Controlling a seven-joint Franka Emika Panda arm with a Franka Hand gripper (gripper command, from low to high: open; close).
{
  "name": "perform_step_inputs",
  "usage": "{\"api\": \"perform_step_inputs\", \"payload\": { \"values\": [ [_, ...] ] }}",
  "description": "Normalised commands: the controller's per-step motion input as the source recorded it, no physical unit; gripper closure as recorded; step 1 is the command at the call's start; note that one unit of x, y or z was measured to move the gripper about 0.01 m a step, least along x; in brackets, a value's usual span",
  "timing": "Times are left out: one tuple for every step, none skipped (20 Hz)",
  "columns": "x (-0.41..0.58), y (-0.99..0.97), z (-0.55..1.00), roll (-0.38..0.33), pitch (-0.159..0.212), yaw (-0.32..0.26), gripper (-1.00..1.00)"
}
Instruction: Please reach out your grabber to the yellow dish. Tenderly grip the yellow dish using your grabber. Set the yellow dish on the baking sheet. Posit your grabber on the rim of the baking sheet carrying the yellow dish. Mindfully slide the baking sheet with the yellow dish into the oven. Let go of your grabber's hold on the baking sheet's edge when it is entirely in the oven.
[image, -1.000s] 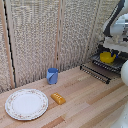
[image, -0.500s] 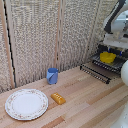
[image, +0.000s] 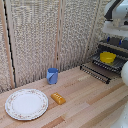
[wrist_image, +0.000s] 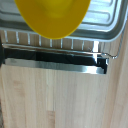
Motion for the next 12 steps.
{"api": "perform_step_inputs", "payload": {
  "values": [
    [0.029,0.25,0.12,-0.34,0.116,0.109,-1.0],
    [0.003,0.24,0.11,-0.331,0.126,0.114,-1.0],
    [0.0,0.27,0.18,-0.29,0.152,0.121,-1.0],
    [0.0,0.3,0.25,-0.239,0.187,0.14,-1.0],
    [-0.014,0.34,0.22,-0.222,0.23,0.14,-1.0],
    [-0.069,0.35,0.18,-0.213,0.254,0.141,-1.0],
    [-0.149,0.41,0.15,-0.18,0.305,0.138,-1.0],
    [-0.209,0.46,0.14,-0.149,0.342,0.135,-1.0],
    [-0.274,0.49,0.09,-0.129,0.375,0.132,-1.0],
    [-0.291,0.49,0.06,-0.128,0.375,0.132,-1.0],
    [-0.294,0.49,0.05,-0.129,0.375,0.132,-1.0],
    [-0.297,0.49,0.05,-0.128,0.375,0.131,-1.0]
  ]
}}
